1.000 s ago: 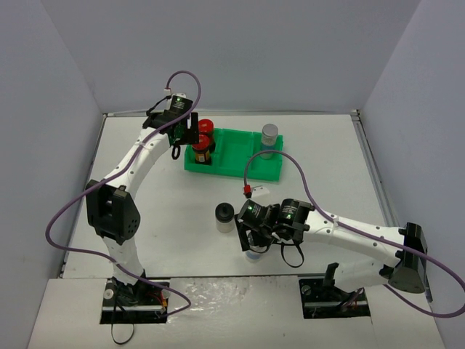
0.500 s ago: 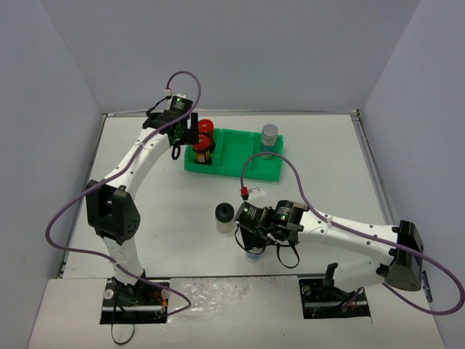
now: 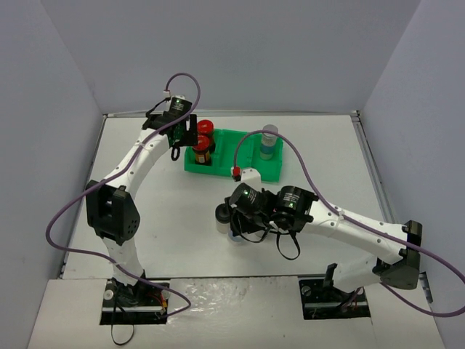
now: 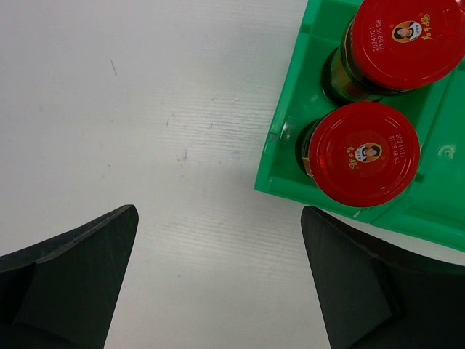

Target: Organize the condiment bottles

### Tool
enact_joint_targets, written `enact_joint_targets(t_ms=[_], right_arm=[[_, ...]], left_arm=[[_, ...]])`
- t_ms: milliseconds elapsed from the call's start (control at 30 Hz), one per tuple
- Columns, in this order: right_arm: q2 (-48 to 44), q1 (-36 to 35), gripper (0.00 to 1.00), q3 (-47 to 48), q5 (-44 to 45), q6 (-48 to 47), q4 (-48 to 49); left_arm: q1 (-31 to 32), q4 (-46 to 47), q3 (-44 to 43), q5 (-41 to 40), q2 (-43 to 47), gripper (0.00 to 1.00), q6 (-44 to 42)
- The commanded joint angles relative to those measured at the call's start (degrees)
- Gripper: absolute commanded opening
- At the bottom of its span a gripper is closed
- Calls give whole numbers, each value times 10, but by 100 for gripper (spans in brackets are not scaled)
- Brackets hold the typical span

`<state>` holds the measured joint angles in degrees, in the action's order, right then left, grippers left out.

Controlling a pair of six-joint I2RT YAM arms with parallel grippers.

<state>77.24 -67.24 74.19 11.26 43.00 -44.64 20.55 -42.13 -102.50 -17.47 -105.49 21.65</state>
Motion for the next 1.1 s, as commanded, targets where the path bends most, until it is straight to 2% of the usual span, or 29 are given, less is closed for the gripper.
enact_joint_targets(t_ms=[0, 167, 367, 600, 1067], right_arm=[[27, 1, 0, 120, 58, -34, -1], [52, 45, 0, 168, 96, -46, -4], [79, 139, 0, 212, 153, -76, 1], [135, 180, 0, 280, 172, -118, 11], [191, 323, 0, 256, 142, -144, 122]], left_arm=[[-5, 12, -16, -9, 38, 94, -4], [-5, 12, -17, -9, 37, 93, -3], [-6, 11, -23, -4, 32, 93, -2], [-6, 8, -30, -5, 30, 94, -3], [-7, 9, -26, -4, 34, 93, -4]])
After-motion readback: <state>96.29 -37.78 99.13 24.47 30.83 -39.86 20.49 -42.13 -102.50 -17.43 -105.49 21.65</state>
